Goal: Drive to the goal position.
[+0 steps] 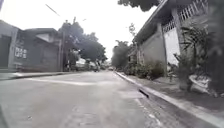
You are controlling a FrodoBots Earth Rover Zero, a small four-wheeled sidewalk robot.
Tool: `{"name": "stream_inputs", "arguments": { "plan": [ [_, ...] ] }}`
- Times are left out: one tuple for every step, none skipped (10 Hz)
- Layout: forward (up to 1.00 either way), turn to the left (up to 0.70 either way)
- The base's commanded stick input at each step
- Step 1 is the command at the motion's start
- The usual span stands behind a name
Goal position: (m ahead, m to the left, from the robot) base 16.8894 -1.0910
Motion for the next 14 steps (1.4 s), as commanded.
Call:
{"name": "stream_inputs", "arguments": {
  "plan": [
    [0.70, 0.00],
    [0.70, 0.00],
    [0.70, 0.00],
    [0.70, 0.00],
    [0.70, 0.00],
    [0.70, 0.00],
    [0.70, 0.00],
    [0.70, 0.00],
    [0.70, 0.00],
    [0.70, -0.02],
    [0.70, -0.02],
    [0.70, -0.02],
    [0.70, -0.02],
    [0.70, -0.03]
  ]
}}
